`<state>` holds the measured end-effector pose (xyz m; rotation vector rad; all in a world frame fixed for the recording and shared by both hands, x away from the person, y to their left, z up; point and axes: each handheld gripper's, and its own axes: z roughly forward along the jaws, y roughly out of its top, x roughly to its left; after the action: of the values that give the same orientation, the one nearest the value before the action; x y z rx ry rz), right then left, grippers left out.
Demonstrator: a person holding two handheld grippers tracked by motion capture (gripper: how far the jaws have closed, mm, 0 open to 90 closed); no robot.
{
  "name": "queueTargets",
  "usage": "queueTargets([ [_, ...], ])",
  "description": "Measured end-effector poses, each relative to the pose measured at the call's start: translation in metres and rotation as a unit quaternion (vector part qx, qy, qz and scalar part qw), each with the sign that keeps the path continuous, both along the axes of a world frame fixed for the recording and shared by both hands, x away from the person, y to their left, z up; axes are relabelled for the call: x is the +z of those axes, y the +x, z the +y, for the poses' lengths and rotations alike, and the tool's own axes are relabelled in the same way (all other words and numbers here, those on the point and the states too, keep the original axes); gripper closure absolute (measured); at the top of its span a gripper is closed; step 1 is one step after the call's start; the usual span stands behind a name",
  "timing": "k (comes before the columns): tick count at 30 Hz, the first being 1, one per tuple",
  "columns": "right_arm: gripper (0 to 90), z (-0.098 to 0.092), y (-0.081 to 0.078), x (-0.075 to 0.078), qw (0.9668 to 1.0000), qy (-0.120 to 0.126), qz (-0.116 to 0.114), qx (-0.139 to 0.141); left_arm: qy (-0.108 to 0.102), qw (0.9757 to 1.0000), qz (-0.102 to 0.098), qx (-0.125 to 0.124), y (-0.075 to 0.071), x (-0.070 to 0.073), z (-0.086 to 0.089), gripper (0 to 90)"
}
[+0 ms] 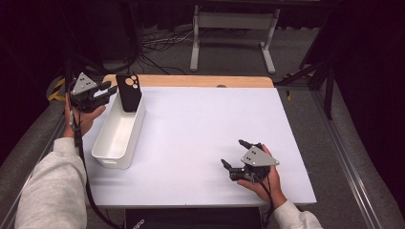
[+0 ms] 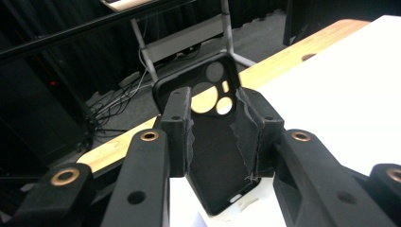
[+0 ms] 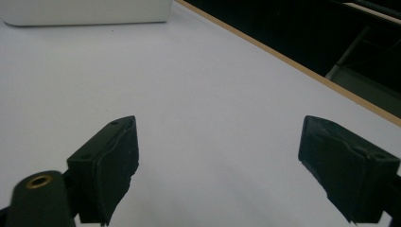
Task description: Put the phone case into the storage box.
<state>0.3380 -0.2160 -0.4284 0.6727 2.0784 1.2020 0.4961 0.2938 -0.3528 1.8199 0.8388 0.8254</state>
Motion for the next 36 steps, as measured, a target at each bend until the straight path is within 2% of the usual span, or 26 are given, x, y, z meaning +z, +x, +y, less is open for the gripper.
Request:
queueTargets([
  [8,13.8,0.000,0.001,0.000,1.0000,0.001,0.005,0.006,-0.003,1.0000,0.001,0.000,-0.010,-0.001,-0.003,63.2],
  [10,13.8,0.002,0.001,-0.001,0.9999,-0.001,0.007,0.011,-0.012,0.9999,0.001,-0.001,-0.014,-0.001,-0.004,62.6],
  [15,13.8,0.003,0.001,-0.001,0.9999,-0.003,0.008,0.015,-0.011,0.9999,-0.005,-0.008,-0.023,0.000,-0.007,60.4],
  [19,13.8,0.004,0.001,-0.001,0.9998,-0.004,0.008,0.016,-0.020,0.9997,-0.004,-0.010,-0.030,0.000,-0.010,58.4],
  [24,13.8,0.005,0.000,-0.001,0.9998,-0.006,0.008,0.018,-0.022,0.9996,-0.013,-0.016,-0.038,0.002,-0.013,57.6],
  [29,13.8,0.006,0.000,-0.001,0.9998,-0.007,0.008,0.019,-0.026,0.9993,-0.012,-0.022,-0.047,0.004,-0.015,55.8],
  [36,13.8,0.007,0.000,-0.002,0.9997,-0.010,0.009,0.020,-0.027,0.9991,-0.028,-0.017,-0.059,0.004,-0.017,47.8],
])
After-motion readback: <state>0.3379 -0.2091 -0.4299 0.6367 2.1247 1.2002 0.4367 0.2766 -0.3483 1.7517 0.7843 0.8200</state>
